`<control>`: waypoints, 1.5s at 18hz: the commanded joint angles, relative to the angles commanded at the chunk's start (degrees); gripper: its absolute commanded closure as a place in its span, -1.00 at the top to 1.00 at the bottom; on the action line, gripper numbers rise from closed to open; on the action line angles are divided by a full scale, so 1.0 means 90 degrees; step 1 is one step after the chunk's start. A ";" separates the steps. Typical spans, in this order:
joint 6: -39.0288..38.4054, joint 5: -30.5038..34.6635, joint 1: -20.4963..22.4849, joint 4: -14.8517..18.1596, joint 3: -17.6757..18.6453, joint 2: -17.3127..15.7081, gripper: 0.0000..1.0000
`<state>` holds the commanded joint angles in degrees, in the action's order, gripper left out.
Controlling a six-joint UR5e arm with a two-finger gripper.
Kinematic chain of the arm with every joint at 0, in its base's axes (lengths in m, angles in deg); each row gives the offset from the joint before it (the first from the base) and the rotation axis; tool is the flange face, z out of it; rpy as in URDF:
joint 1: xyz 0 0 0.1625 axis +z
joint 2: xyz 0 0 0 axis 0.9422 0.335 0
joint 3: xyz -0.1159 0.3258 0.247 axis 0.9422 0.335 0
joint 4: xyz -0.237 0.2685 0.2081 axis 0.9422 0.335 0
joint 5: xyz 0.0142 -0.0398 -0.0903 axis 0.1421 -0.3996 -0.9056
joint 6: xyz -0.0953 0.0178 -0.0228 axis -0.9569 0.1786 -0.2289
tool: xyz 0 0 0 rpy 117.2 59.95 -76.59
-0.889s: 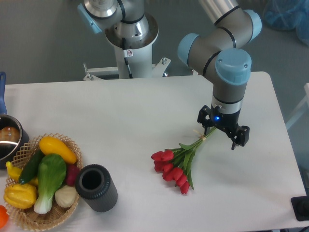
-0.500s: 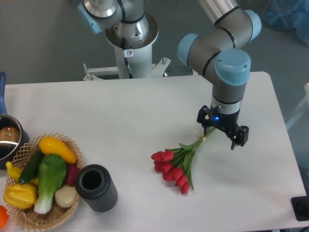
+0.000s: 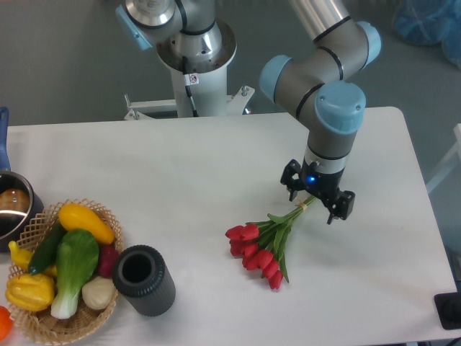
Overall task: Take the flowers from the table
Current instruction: 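Move the open gripper down over the green tulip stems, then close the gripper around the tulip stems below the red blooms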
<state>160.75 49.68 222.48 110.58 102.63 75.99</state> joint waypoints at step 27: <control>-0.0918 0.1641 -0.1280 -0.0020 -0.0293 0.0909 -0.33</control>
<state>152.49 64.45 210.96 110.40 99.99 84.17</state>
